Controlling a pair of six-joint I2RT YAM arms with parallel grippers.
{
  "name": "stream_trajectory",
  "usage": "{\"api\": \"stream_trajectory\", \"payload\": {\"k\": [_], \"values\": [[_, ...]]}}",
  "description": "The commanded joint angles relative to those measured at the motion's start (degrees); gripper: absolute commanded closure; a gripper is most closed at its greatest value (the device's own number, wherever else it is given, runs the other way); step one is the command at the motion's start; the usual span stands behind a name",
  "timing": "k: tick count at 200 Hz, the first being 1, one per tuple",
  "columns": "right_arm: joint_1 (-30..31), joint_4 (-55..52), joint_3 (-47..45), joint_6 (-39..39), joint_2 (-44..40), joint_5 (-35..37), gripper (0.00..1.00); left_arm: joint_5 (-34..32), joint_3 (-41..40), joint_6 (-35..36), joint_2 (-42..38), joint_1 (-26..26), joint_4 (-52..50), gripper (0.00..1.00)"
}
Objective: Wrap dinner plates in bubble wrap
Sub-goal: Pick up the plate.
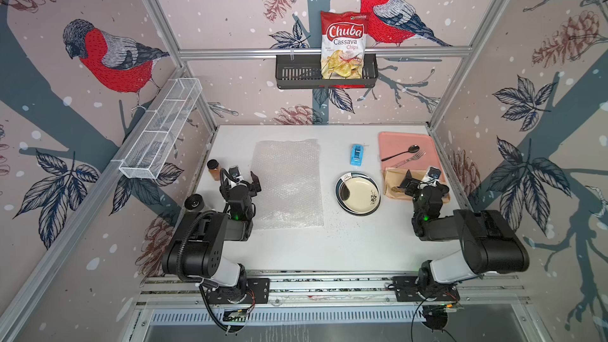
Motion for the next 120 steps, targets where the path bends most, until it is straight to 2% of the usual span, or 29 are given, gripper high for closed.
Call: {"api": "stream_trajectory", "payload": {"k": [1,120], "values": [[0.1,1.6,-0.1,0.2,-0.2,0.8,0.0,-0.6,0.1,0.0,0.0,0.1,1.5,0.02],[0.1,1.5,0.0,0.2,-0.2,0.8,0.0,-0.4,0.2,0.0,0.1,0.2,1.2,0.02]]}}
